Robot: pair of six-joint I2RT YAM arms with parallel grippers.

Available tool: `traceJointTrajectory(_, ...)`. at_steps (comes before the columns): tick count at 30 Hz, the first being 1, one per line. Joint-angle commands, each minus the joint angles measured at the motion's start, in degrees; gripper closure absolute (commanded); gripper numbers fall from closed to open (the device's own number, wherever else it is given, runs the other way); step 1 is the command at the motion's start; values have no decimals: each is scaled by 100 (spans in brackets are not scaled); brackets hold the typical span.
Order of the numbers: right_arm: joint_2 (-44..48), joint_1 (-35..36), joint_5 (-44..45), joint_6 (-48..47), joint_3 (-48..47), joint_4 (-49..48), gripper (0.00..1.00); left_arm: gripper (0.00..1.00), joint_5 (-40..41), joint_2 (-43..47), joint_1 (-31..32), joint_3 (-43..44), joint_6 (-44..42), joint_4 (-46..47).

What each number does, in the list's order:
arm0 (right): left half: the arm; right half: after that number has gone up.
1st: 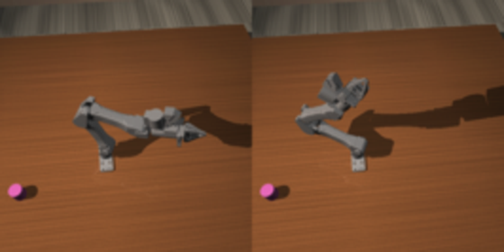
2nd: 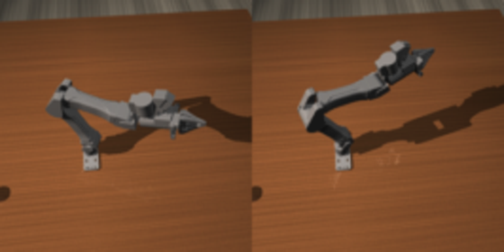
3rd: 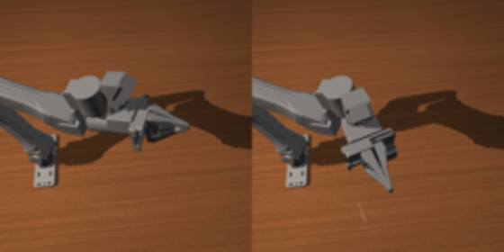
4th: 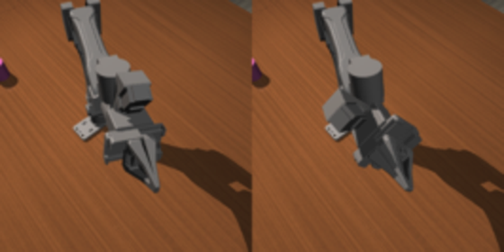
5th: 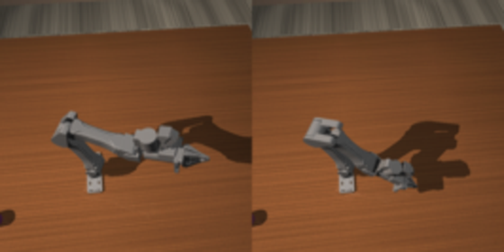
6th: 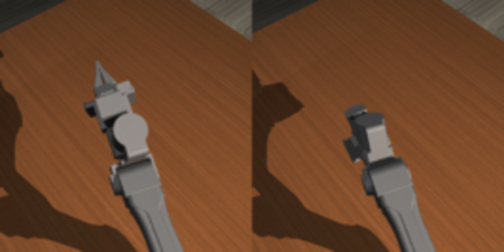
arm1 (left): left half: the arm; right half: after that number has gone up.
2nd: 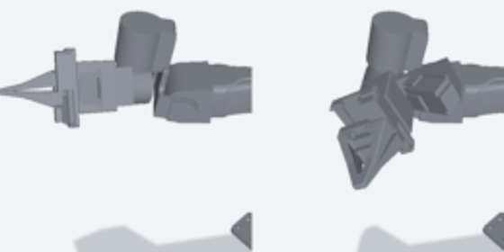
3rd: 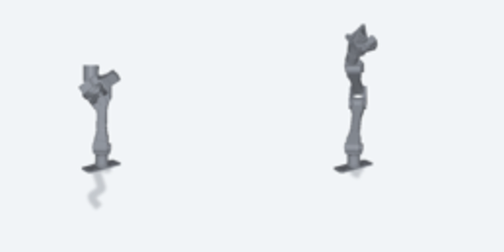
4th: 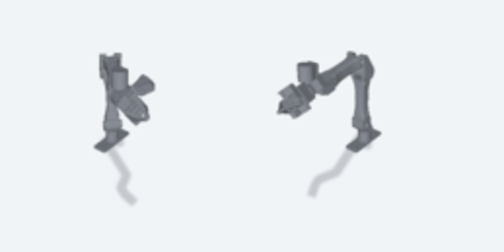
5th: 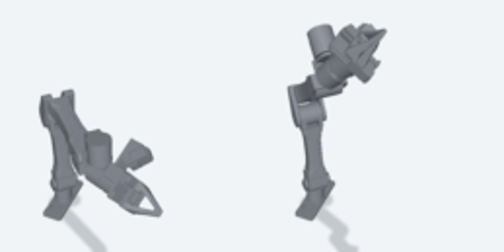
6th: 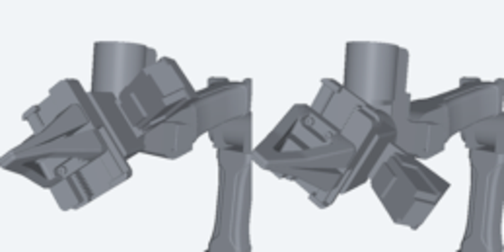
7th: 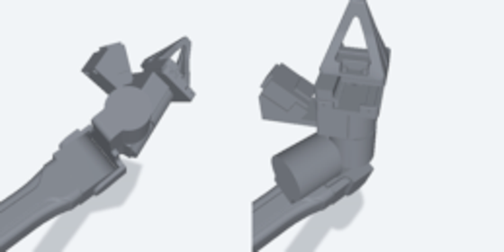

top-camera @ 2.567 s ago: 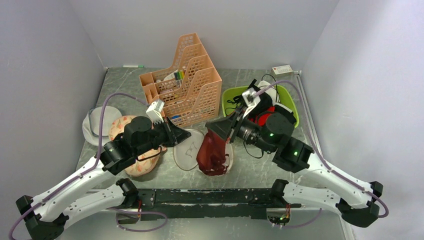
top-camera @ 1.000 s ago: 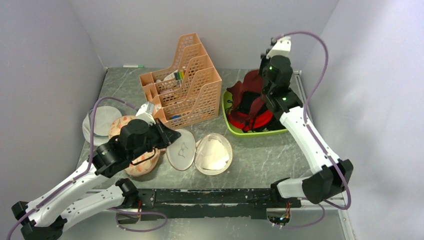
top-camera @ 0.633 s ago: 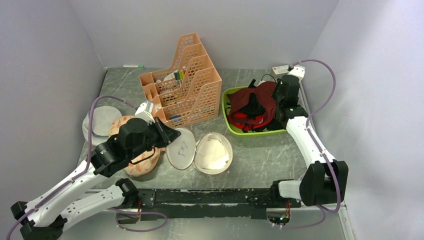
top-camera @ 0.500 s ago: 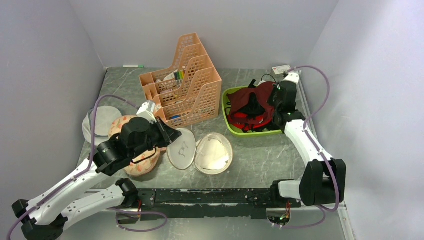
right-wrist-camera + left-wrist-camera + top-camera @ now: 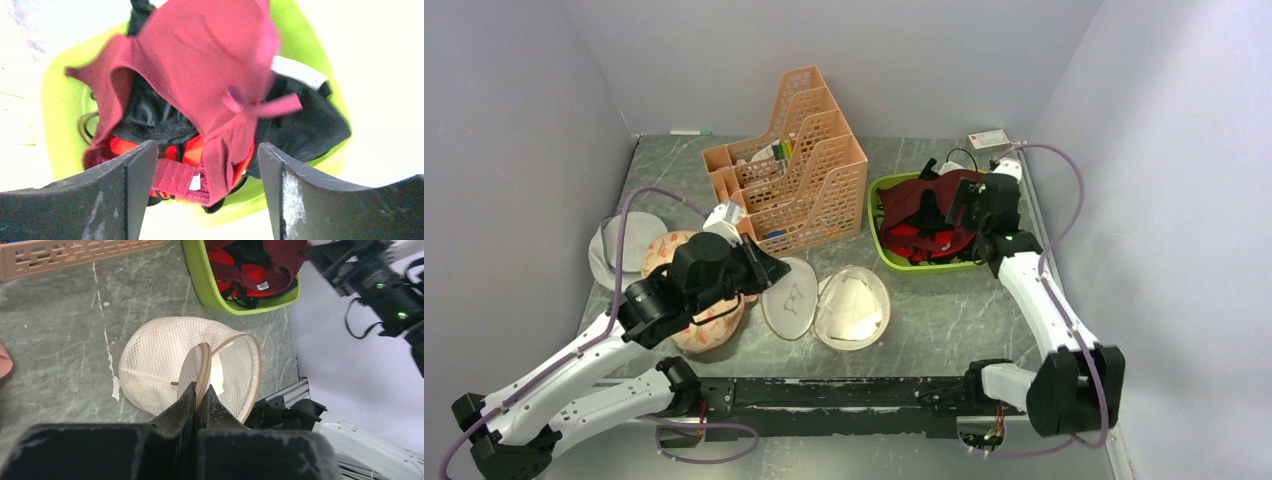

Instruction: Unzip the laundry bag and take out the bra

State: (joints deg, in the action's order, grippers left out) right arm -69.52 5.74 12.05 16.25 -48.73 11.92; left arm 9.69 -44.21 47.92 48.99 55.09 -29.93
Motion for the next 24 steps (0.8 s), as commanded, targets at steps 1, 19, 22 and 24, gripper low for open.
traceJointTrajectory(1, 744, 9, 145, -245, -637, 837, 23, 93, -259, -28, -31, -84, -66, 345)
traceJointTrajectory(19, 1877, 3597, -2476, 965, -149, 1258, 39, 93, -233, -53, -28, -46, -224, 375)
traceJointTrajectory(22, 1952, 4582, -1777, 1231, -16, 1266, 40, 93, -280, -69, -29, -46, -246, 436)
traceJointTrajectory(24, 1916, 5174, -1307, 1387, -13, 1352, 44, 93, -298, -114, -33, -37, -252, 467)
